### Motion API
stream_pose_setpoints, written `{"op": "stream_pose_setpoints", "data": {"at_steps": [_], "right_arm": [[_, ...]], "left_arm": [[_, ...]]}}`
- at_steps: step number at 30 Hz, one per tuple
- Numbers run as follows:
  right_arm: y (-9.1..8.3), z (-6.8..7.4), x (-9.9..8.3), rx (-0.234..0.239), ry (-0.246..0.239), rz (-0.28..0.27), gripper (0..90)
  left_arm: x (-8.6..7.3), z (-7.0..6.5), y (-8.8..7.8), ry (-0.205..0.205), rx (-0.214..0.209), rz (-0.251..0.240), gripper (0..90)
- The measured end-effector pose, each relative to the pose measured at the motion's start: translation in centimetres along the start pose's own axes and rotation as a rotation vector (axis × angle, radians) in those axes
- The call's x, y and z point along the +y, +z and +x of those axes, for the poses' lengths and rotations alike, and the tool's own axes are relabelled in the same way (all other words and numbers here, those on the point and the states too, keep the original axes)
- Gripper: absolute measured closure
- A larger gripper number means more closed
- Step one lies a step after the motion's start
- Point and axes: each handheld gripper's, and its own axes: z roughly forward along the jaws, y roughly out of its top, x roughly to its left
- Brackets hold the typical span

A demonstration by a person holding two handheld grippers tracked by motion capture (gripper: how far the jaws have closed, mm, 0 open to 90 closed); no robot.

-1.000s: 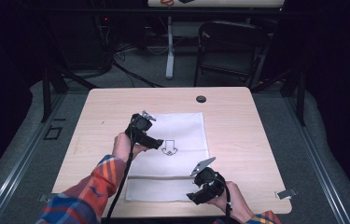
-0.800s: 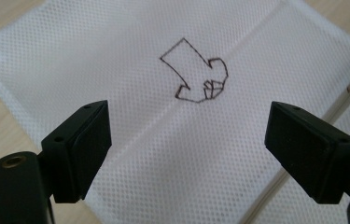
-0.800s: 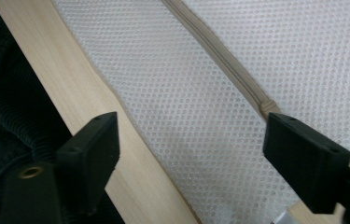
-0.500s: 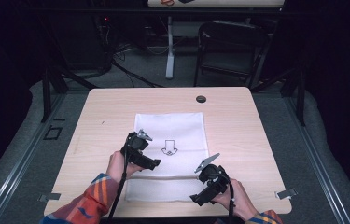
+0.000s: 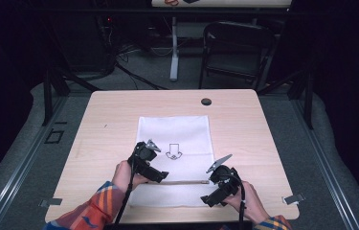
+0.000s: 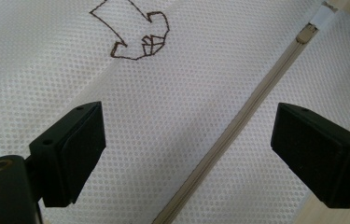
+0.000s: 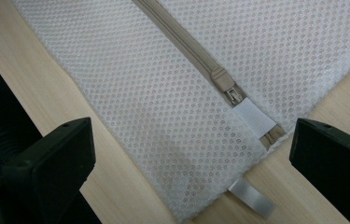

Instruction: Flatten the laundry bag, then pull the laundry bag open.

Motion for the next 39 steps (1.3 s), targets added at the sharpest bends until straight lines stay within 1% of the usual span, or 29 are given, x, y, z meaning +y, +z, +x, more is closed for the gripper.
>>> {"op": "stream_pose_setpoints", "data": {"at_steps": [2, 3, 9, 12, 14, 15, 16, 17, 18, 19, 20, 21, 23, 24, 25, 26, 27, 29, 30, 31, 32, 33, 34, 36, 37, 38, 39], "right_arm": [[0.1, 0.0, 0.0, -0.002, 0.012, -0.006, 0.0], [0.1, -0.1, 0.0, 0.004, 0.003, -0.003, 0.0], [0.0, -0.1, 0.0, -0.007, 0.005, 0.008, 0.9], [0.0, -0.2, 0.0, -0.021, -0.002, 0.021, 5.3], [0.0, -0.2, 0.0, -0.018, 0.0, 0.015, 9.1], [-0.1, -0.2, 0.0, -0.029, 0.003, 0.015, 11.3], [-0.1, -0.3, 0.0, -0.029, 0.005, 0.006, 14.7], [-0.1, -0.3, 0.0, -0.032, 0.012, -0.003, 14.8], [-0.2, -0.3, 0.0, -0.038, 0.012, -0.001, 16.8], [-0.3, -0.4, 0.0, -0.048, 0.007, -0.004, 20.9], [-0.3, -0.5, 0.0, -0.043, 0.016, -0.016, 24.0], [-0.4, -0.6, 0.0, -0.048, 0.018, -0.014, 24.9], [-0.5, -0.9, -0.1, -0.049, 0.018, -0.014, 31.5], [-0.6, -1.0, -0.1, -0.052, 0.026, -0.014, 33.5], [-0.6, -1.2, -0.1, -0.043, 0.029, -0.019, 36.3], [-0.7, -1.3, -0.1, -0.048, 0.034, -0.022, 41.4], [-0.6, -1.4, -0.1, -0.042, 0.042, -0.031, 44.4], [-0.6, -1.6, -0.2, -0.055, 0.048, -0.025, 51.5], [-0.6, -1.6, -0.2, -0.046, 0.044, -0.025, 54.6], [-0.6, -1.7, -0.2, -0.048, 0.044, -0.028, 57.9], [-0.7, -1.7, -0.2, -0.049, 0.038, -0.022, 61.5], [-0.7, -1.8, -0.2, -0.053, 0.034, -0.022, 65.3], [-0.6, -1.8, -0.1, -0.046, 0.037, -0.026, 68.0], [-0.5, -1.9, -0.1, -0.053, 0.03, -0.024, 72.9], [-0.4, -2.0, -0.1, -0.062, 0.032, -0.02, 75.2], [-0.4, -2.1, -0.1, -0.062, 0.032, -0.019, 76.9], [-0.4, -2.2, -0.1, -0.065, 0.037, -0.027, 79.2]], "left_arm": [[0.0, -0.1, 0.1, 0.004, 0.002, 0.003, 10.2], [0.0, -0.2, 0.1, 0.003, 0.0, 0.002, 10.1], [0.1, -0.5, 0.6, 0.011, -0.01, -0.004, 10.2], [0.0, -0.7, 1.0, 0.021, -0.022, -0.009, 10.4], [0.1, -0.9, 1.2, 0.027, -0.025, -0.005, 10.6], [0.1, -0.9, 1.4, 0.029, -0.03, -0.008, 10.7], [0.1, -1.0, 1.5, 0.028, -0.033, -0.011, 10.7], [0.2, -1.1, 1.6, 0.031, -0.034, -0.016, 10.7], [0.2, -1.2, 1.6, 0.034, -0.036, -0.018, 10.9], [0.3, -1.3, 1.8, 0.033, -0.041, -0.019, 10.9], [0.4, -1.4, 1.8, 0.035, -0.045, -0.02, 11.0], [0.5, -1.6, 1.9, 0.043, -0.046, -0.023, 11.3], [0.8, -1.8, 2.2, 0.049, -0.053, -0.023, 11.4], [0.9, -2.0, 2.4, 0.048, -0.055, -0.024, 11.7], [1.1, -2.1, 2.5, 0.05, -0.059, -0.03, 11.9], [1.3, -2.2, 2.7, 0.052, -0.069, -0.035, 12.2], [1.4, -2.3, 2.9, 0.052, -0.072, -0.035, 13.1], [1.7, -2.6, 3.3, 0.058, -0.072, -0.046, 14.2], [1.8, -2.7, 3.4, 0.055, -0.081, -0.046, 14.8], [1.9, -2.8, 3.6, 0.056, -0.085, -0.047, 15.4], [2.0, -2.9, 3.7, 0.073, -0.087, -0.042, 15.7], [2.0, -3.0, 3.9, 0.074, -0.096, -0.045, 16.5], [2.1, -3.2, 4.0, 0.073, -0.098, -0.05, 17.1], [2.4, -3.4, 4.3, 0.087, -0.105, -0.051, 17.9], [2.5, -3.5, 4.4, 0.083, -0.109, -0.056, 19.0], [2.7, -3.7, 4.6, 0.089, -0.111, -0.059, 19.1], [2.8, -3.8, 4.7, 0.092, -0.116, -0.06, 19.8]]}}
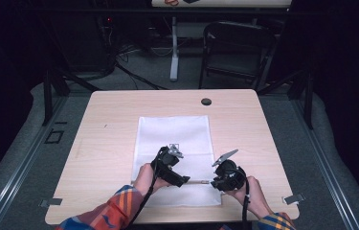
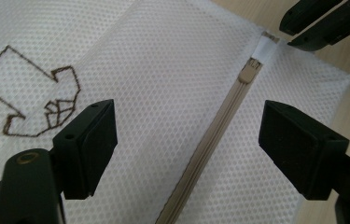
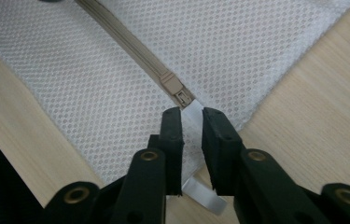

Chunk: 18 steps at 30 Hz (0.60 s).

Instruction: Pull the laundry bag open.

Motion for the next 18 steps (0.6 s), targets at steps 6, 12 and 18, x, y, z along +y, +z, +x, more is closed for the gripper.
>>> {"op": "stream_pose_setpoints", "data": {"at_steps": [6, 12, 18], "right_arm": [[0.1, 0.0, 0.0, -0.002, 0.009, -0.002, 85.5], [0.5, -0.1, 0.0, -0.016, 0.005, 0.001, 90.0], [1.2, -0.8, 0.0, 0.005, 0.037, -0.011, 90.0]], "left_arm": [[0.6, -0.9, 1.4, 0.042, -0.033, 0.011, 26.7], [1.1, -1.7, 2.7, 0.094, -0.073, 0.009, 43.3], [1.6, -2.3, 3.9, 0.117, -0.103, 0.011, 54.0]]}}
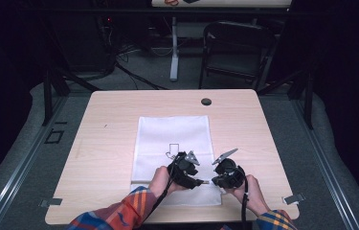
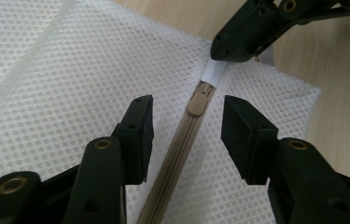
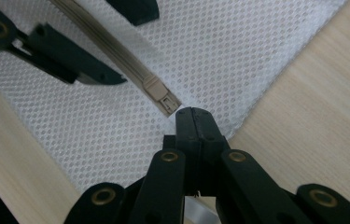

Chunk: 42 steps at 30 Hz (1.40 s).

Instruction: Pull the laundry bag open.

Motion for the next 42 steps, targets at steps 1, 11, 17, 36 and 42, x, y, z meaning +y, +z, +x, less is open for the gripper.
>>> {"op": "stream_pose_setpoints", "data": {"at_steps": [1, 11, 17, 36, 42], "right_arm": [[-0.1, -0.1, 0.0, -0.006, -0.008, 0.006, 90.0], [0.6, 0.1, 0.3, -0.009, 0.006, -0.006, 90.0], [0.8, 0.0, 0.3, -0.003, 0.017, 0.01, 90.0], [1.5, -0.2, 0.2, 0.02, 0.076, -0.003, 90.0], [1.5, -0.2, 0.1, 0.013, 0.08, -0.012, 90.0]], "left_arm": [[0.1, -0.1, 0.2, 0.005, -0.007, 0.004, 55.1], [0.2, -0.2, 1.2, 0.019, -0.023, 0.014, 64.8], [0.3, -0.3, 1.8, 0.03, -0.027, 0.021, 65.6], [0.3, -0.4, 2.2, 0.048, -0.018, 0.015, 69.0], [0.4, -0.7, 2.4, 0.072, -0.005, 0.016, 75.6]]}}
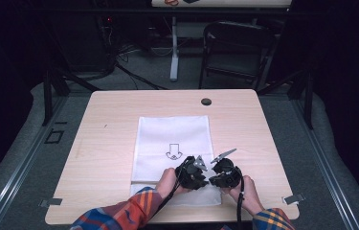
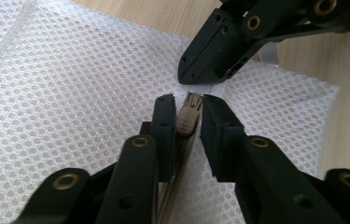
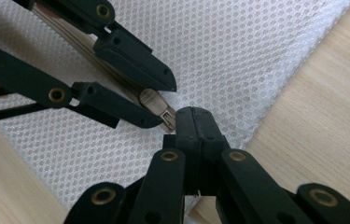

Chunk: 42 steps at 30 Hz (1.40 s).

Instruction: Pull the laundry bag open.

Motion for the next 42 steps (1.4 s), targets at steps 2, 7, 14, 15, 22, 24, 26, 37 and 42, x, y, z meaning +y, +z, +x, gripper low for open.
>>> {"op": "stream_pose_setpoints", "data": {"at_steps": [2, 7, 14, 15, 22, 24, 26, 37, 42], "right_arm": [[0.0, 0.08, 0.03, 0.002, -0.007, 0.0, 90.0], [-0.03, 0.11, 0.03, -0.013, -0.023, 0.006, 90.0], [0.12, 0.38, 0.0, -0.004, -0.003, -0.014, 90.0], [0.12, 0.38, -0.02, -0.003, 0.0, -0.013, 90.0], [0.03, 0.22, -0.1, -0.013, -0.007, 0.004, 90.0], [0.06, 0.12, -0.18, -0.007, 0.004, -0.004, 90.0], [0.08, 0.1, -0.23, -0.002, 0.013, -0.01, 90.0], [0.01, -0.18, -0.28, 0.016, 0.036, -0.004, 90.0], [0.03, -0.18, -0.32, 0.019, 0.04, -0.009, 90.0]], "left_arm": [[-0.04, 0.04, -0.02, 0.004, -0.021, 0.003, 80.3], [-0.12, -0.19, 0.14, 0.016, -0.01, -0.005, 81.2], [-0.23, 0.08, 0.01, -0.007, -0.024, -0.002, 81.4], [-0.24, 0.16, -0.01, -0.008, -0.026, -0.002, 81.5], [-0.3, 0.33, -0.06, -0.018, -0.034, -0.006, 81.6], [-0.27, 0.34, -0.1, -0.016, -0.032, -0.002, 81.6], [-0.26, 0.32, -0.1, -0.015, -0.031, -0.001, 81.6], [-0.29, 0.43, -0.12, -0.012, -0.039, -0.003, 81.7], [-0.28, 0.43, -0.18, -0.015, -0.038, 0.006, 81.8]]}}
